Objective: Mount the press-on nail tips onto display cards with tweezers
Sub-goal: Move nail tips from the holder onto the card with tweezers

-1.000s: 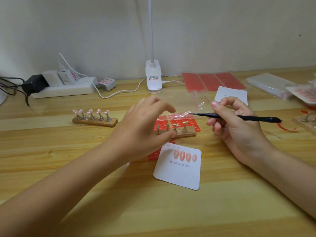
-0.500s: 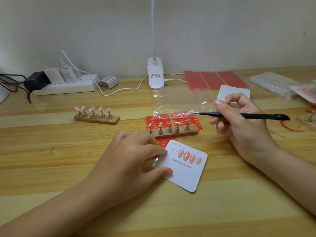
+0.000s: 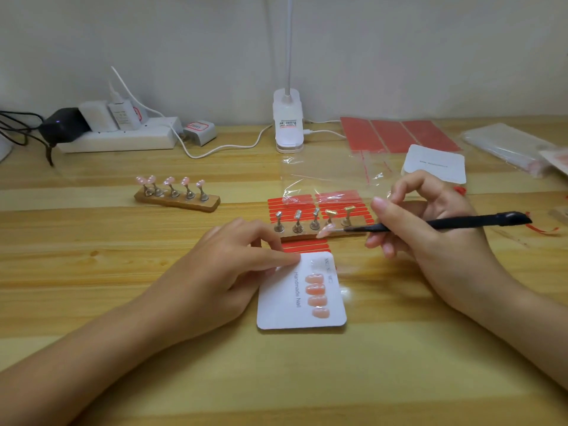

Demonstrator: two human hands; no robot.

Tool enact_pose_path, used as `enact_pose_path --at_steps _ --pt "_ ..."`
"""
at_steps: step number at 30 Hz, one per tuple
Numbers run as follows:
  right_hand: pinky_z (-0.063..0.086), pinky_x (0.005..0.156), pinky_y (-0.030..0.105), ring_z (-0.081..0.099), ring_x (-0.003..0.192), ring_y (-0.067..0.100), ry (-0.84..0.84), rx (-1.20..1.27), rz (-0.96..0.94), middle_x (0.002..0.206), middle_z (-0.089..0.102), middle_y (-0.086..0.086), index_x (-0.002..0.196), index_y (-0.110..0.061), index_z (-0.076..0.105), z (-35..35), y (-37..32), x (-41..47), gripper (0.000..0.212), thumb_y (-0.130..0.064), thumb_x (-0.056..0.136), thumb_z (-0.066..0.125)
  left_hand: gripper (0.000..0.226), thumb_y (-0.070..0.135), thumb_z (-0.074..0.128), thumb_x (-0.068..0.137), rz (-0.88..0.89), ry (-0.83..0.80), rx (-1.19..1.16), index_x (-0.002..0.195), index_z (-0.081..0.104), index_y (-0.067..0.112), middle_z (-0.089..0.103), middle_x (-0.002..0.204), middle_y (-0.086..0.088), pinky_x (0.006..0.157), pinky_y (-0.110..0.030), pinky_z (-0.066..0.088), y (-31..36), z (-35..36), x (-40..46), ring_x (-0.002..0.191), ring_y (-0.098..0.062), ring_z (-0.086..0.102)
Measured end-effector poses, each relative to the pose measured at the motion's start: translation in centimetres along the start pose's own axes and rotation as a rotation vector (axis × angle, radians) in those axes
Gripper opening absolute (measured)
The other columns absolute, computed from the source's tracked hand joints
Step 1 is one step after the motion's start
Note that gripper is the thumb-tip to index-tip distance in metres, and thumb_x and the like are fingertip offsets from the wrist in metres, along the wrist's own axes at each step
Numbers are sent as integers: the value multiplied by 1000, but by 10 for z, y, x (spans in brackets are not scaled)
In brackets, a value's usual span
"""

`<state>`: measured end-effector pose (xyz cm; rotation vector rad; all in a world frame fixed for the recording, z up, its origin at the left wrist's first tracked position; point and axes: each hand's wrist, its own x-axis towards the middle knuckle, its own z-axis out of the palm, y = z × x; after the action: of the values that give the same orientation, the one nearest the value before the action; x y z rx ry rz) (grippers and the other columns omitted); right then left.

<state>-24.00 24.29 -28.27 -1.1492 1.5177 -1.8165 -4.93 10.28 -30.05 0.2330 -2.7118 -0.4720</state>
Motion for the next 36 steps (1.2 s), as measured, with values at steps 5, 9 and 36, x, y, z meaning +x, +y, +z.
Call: enact_pose_path --at_steps 5,9,36 --pt "46 44 16 60 44 11 -73 -97 -18 50 61 10 71 -17 47 7 2 -4 17 -22 73 63 35 6 52 82 -2 16 -44 109 70 21 58 102 3 76 -37 45 -2 1 -1 90 -8 46" --pt "45 43 15 57 42 12 -92 -111 -16 50 62 11 71 -16 47 8 2 -5 16 -21 73 63 35 6 52 82 -11 17 -55 108 70 20 58 102 3 76 -35 45 -1 1 -2 90 -10 48" --pt "46 45 15 61 45 11 -168 -211 10 54 65 7 70 -22 49 9 1 -8 14 -27 73 62 32 11 52 84 -29 13 -64 108 70 20 58 102 5 77 -33 44 1 1 -2 89 -11 48"
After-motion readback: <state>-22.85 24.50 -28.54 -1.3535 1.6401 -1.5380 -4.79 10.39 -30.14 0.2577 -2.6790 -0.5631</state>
